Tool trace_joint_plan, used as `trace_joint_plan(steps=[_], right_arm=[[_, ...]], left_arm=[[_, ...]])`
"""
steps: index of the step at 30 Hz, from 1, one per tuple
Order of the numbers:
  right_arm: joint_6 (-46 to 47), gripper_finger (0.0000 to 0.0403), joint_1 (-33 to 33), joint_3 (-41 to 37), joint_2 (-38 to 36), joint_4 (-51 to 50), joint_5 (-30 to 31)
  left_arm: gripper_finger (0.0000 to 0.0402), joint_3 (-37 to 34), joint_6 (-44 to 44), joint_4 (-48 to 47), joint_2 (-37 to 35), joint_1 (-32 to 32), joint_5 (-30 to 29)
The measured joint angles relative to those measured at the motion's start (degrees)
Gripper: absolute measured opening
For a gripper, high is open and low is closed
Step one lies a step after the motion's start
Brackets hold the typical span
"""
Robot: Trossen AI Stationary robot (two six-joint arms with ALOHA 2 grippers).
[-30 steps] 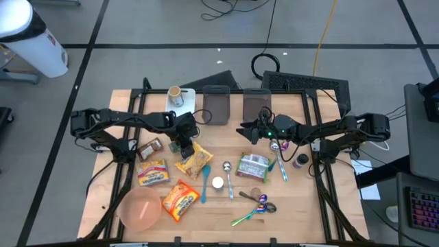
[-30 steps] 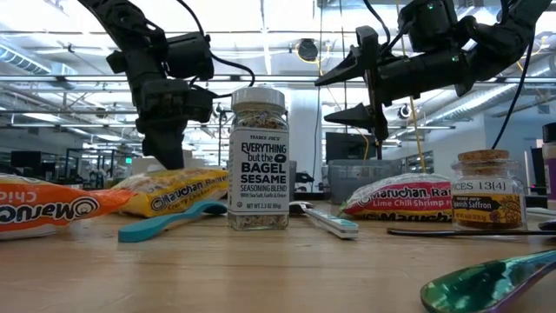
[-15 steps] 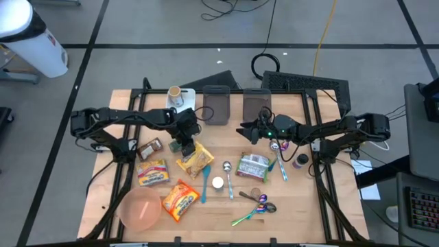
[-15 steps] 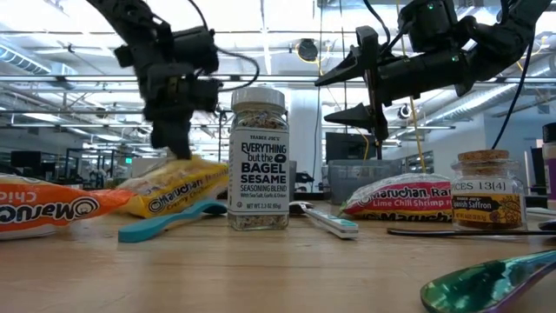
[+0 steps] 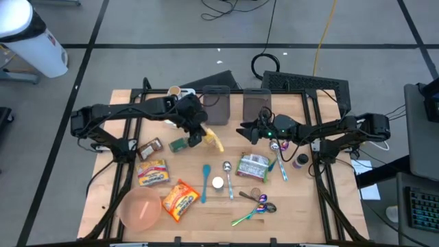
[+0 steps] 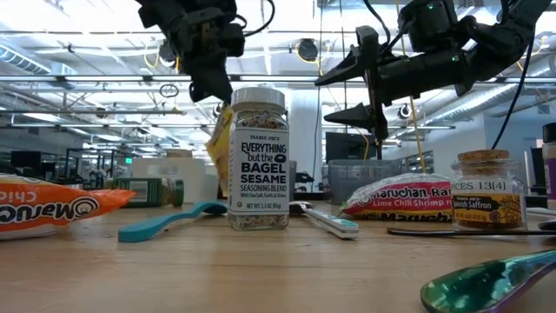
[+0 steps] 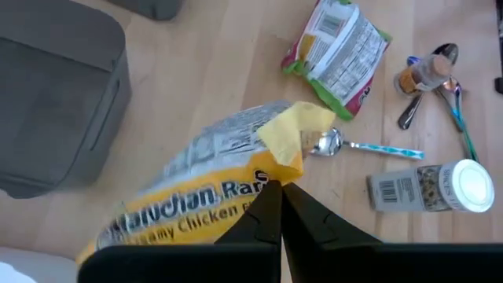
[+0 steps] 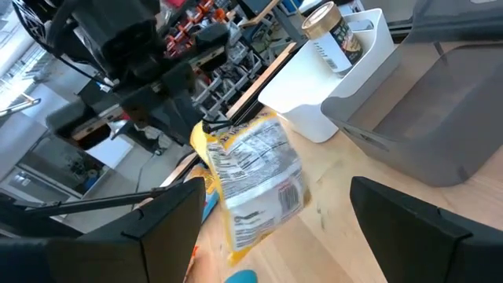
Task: Pick & Place Food Item
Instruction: Put the yellow noodle pack into the right black bin
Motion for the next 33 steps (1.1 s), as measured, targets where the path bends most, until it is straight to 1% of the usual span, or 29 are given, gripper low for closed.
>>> trace_joint_plan(steps=[5,7,9,11,14,18,21,24,30,33], right_arm=[[-4.7,0.0313,0.1,0.8,0.0,1.3,-0.4],[-7.8,0.0313,0.3,2.8,0.0,0.9,-1.4],[-11.3,0.0313,0.9,6.0,-0.1,-2.1,-1.5],[-15.8,0.0313,1.6,10.1,-0.1,-8.6,-1.4],[-22.2,0.0313,2.3,17.5,-0.1,-21.2,-1.4],[-27.3,0.0313,1.8,26.3,-0.1,-36.0,-1.2],[-28.3,0.0313,1.1,30.3,-0.1,-41.3,-1.3],[-28.2,0.0313,0.4,32.3,-0.1,-44.4,-1.3],[-24.9,0.0313,0.4,32.5,0.8,-46.8,-1.6],[-23.7,0.0313,0.7,32.5,1.9,-47.0,-3.3]], left_arm=[[0.0001,0.3,-0.1,-0.1,0.0,0.0,0.1],[0.0001,0.3,-0.5,-0.1,0.0,0.0,0.1],[0.0001,0.3,-0.8,-0.1,0.0,0.0,0.1],[0.0001,0.3,-1.0,0.2,0.0,0.0,0.1],[0.0001,0.3,-1.2,1.3,0.0,0.0,0.1],[0.0,0.3,-1.8,3.2,0.0,0.0,0.1],[0.0,0.3,-2.4,4.7,0.0,0.0,0.1],[0.0,0.3,-2.8,7.4,0.0,0.0,0.1],[0.0,0.3,-5.0,13.0,0.0,0.0,0.5],[0.0,0.3,-5.7,14.9,0.0,-0.1,0.5]])
